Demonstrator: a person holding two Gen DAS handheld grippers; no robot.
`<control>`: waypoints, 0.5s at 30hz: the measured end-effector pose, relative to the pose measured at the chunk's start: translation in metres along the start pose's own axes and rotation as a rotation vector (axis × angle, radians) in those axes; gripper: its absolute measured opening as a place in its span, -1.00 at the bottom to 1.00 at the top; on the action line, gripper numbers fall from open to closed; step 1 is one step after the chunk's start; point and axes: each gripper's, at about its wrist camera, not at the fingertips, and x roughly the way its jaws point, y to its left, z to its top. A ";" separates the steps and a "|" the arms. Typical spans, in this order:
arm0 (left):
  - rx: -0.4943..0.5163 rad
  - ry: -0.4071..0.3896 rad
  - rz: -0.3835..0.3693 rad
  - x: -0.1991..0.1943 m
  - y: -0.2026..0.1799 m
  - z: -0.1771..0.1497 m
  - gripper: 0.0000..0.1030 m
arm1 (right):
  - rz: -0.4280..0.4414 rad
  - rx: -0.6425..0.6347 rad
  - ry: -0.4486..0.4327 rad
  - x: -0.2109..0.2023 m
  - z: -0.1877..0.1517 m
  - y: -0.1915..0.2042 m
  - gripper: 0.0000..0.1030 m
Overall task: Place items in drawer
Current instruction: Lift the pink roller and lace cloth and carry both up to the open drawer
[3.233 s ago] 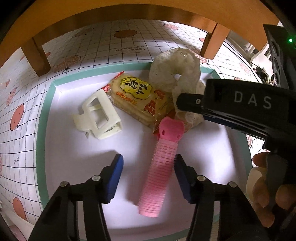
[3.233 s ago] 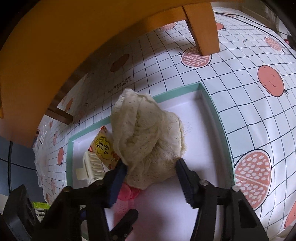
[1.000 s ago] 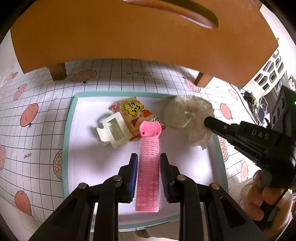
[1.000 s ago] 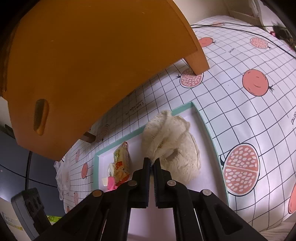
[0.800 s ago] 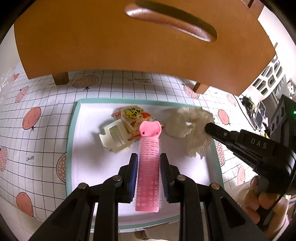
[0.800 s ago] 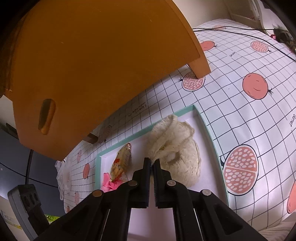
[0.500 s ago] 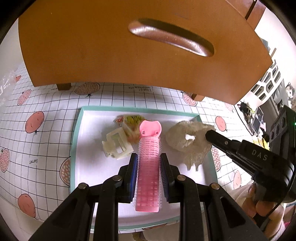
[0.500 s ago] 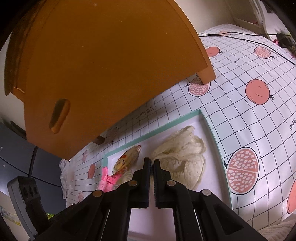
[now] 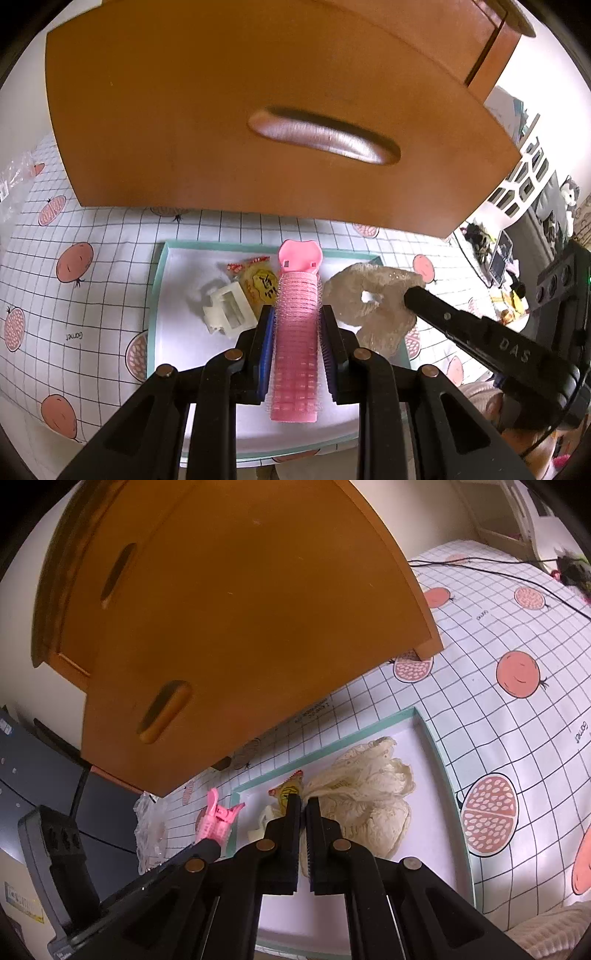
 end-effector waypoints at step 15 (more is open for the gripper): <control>0.019 -0.150 -0.073 -0.063 -0.015 0.029 -0.52 | 0.117 -0.111 -0.149 -0.074 0.017 0.065 -0.94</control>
